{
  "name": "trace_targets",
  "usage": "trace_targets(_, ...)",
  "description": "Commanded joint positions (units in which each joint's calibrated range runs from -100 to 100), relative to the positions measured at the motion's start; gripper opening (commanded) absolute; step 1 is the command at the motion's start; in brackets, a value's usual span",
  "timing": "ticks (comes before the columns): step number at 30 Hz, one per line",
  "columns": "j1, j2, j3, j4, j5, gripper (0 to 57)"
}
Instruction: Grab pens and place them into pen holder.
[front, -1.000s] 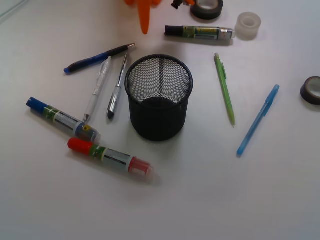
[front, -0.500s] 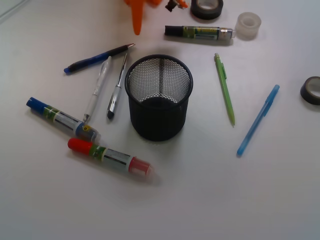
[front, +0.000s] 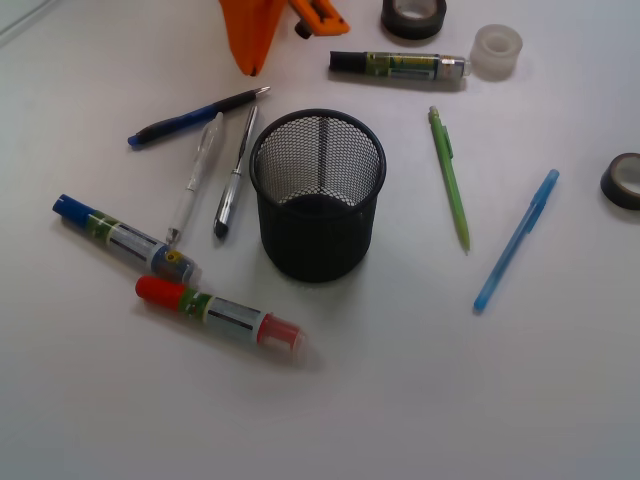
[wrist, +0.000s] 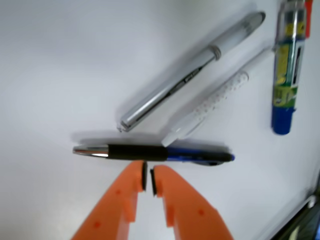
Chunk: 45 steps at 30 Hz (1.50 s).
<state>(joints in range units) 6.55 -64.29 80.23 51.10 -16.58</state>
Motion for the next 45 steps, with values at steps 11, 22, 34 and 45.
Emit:
trace_targets(11, 2.61, 27.86, -20.09, -0.97, -25.3, 10.7)
trace_targets(22, 4.03, 38.32, -29.24, 8.48, -41.03, 13.3)
trace_targets(34, 9.34, 52.94, -50.07, 17.93, -41.56, 13.3)
trace_targets(45, 10.98, 68.83, -60.22, 14.78, -41.61, 13.3)
